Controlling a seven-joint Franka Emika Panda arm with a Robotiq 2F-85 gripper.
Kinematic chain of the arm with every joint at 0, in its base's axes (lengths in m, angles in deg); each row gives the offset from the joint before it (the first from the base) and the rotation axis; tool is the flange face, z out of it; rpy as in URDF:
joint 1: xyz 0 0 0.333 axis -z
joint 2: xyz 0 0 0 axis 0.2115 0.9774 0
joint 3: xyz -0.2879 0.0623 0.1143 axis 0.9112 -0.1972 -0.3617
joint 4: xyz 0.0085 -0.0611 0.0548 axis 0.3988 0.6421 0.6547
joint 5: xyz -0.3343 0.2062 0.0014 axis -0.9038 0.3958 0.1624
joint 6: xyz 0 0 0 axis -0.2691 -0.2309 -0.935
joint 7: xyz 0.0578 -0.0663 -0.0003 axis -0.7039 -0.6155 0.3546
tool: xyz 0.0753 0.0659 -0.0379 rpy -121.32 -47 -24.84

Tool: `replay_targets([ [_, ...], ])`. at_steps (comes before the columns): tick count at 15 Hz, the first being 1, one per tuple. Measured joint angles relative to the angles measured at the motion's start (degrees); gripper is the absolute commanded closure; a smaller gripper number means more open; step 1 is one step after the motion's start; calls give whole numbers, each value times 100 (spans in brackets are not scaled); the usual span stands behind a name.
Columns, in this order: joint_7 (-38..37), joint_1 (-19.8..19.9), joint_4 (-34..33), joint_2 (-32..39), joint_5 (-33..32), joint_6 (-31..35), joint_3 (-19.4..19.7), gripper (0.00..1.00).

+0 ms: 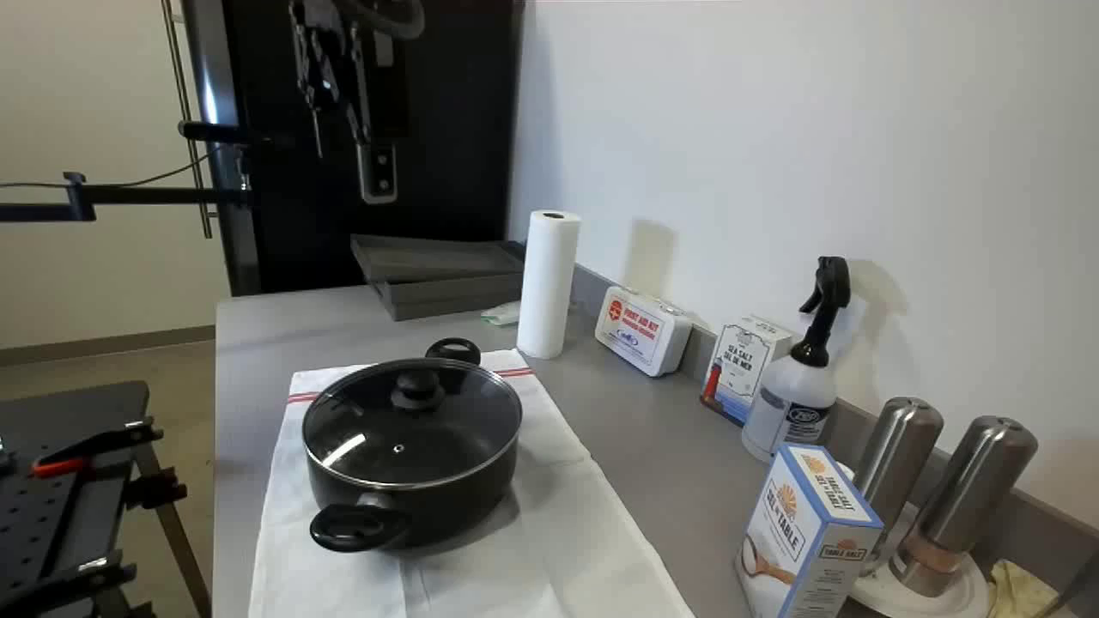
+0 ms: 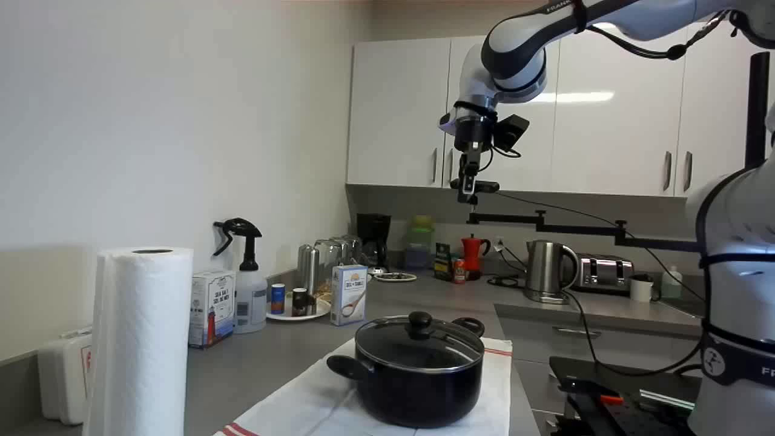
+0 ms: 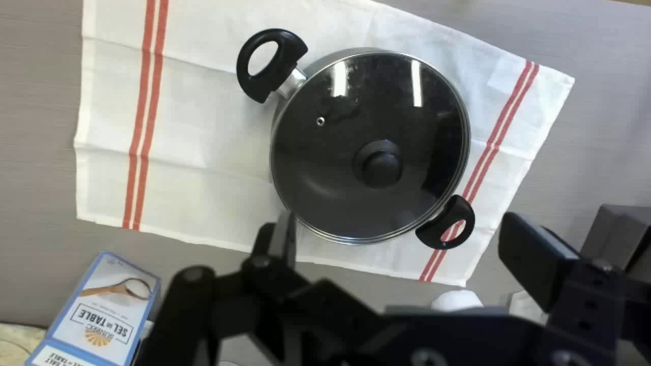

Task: Put the lid on the counter

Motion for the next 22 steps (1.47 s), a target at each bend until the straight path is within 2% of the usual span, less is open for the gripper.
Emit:
replay_targets([
  [12, -16, 51, 15, 37, 1, 34, -83, 0],
  [16, -223, 70, 120, 341, -9, 431, -320, 0],
  [22, -698, 53, 321, 1119, -155, 1106, -878, 0],
])
